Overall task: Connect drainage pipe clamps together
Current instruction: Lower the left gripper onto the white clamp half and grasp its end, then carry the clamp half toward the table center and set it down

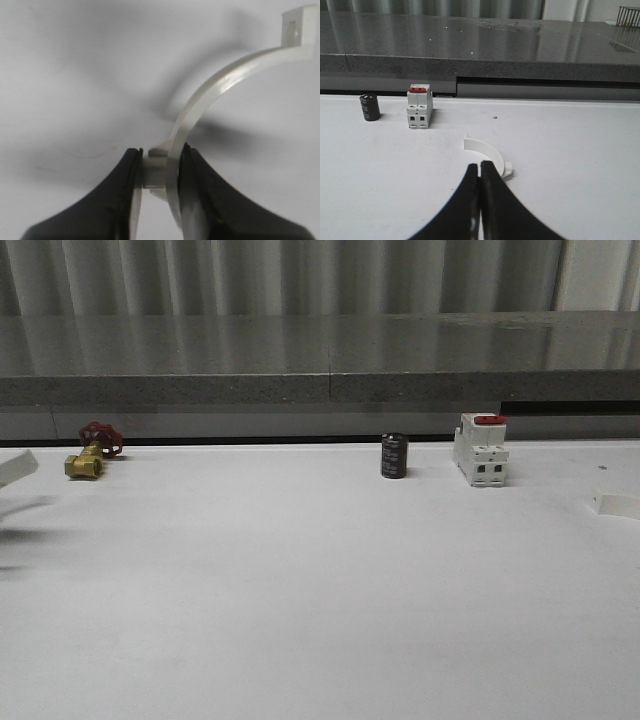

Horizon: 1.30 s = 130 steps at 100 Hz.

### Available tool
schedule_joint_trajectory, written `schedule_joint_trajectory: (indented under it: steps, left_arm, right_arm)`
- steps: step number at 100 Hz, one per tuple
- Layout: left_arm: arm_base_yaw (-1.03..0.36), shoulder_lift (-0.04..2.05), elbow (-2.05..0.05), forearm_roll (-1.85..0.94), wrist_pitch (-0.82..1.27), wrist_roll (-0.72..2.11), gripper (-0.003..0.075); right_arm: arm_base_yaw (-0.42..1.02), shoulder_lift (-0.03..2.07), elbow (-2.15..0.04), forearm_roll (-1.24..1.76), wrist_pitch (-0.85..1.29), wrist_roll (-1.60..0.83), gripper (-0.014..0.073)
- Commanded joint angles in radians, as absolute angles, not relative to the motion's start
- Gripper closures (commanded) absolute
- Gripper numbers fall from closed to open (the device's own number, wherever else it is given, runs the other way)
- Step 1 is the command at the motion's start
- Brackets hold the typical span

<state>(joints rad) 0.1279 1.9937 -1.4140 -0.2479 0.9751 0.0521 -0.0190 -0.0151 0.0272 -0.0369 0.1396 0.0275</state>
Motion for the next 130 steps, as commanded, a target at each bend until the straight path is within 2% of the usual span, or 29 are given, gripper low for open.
schedule_joint_trajectory:
  steps: [1,41,69,83,116,123,130]
  left_arm:
    - [0.044,1.932,-1.442,-0.247,0.944,-0.021,0.0661]
    - [-0.286,1.932,-1.442,-0.171,0.868,-0.369,0.0661]
    - [-0.437,1.932,-1.442,-0.115,0.802,-0.488,0.0661]
    - [-0.479,1.934,-1.442,-0.056,0.795,-0.503,0.0657]
    - [-0.481,1.980,-1.442,-0.062,0.849,-0.503,0.0653]
    - [-0.481,1.980,-1.442,-0.062,0.837,-0.503,0.0617]
    - [-0.481,1.980,-1.446,-0.062,0.837,-0.503,0.0531]
  right_arm:
    - [-0.025,-0.030,0.011,-0.050,0.063,0.025,0.0660]
    - [-0.025,-0.030,0.011,-0.050,0.063,0.025,0.0660]
    - [-0.025,-0.030,0.011,-0.050,0.063,0.025,0.0660]
    - [-0.025,-0.030,0.011,-0.050,0.063,0.025,0.0660]
    - [-0.025,-0.030,0.011,-0.050,0.063,0.025,0.0660]
    - [-0.025,-0.030,0.011,-0.050,0.063,0.025,0.0660]
    - [-0.025,-0.030,0.011,-0.050,0.063,0.025,0.0660]
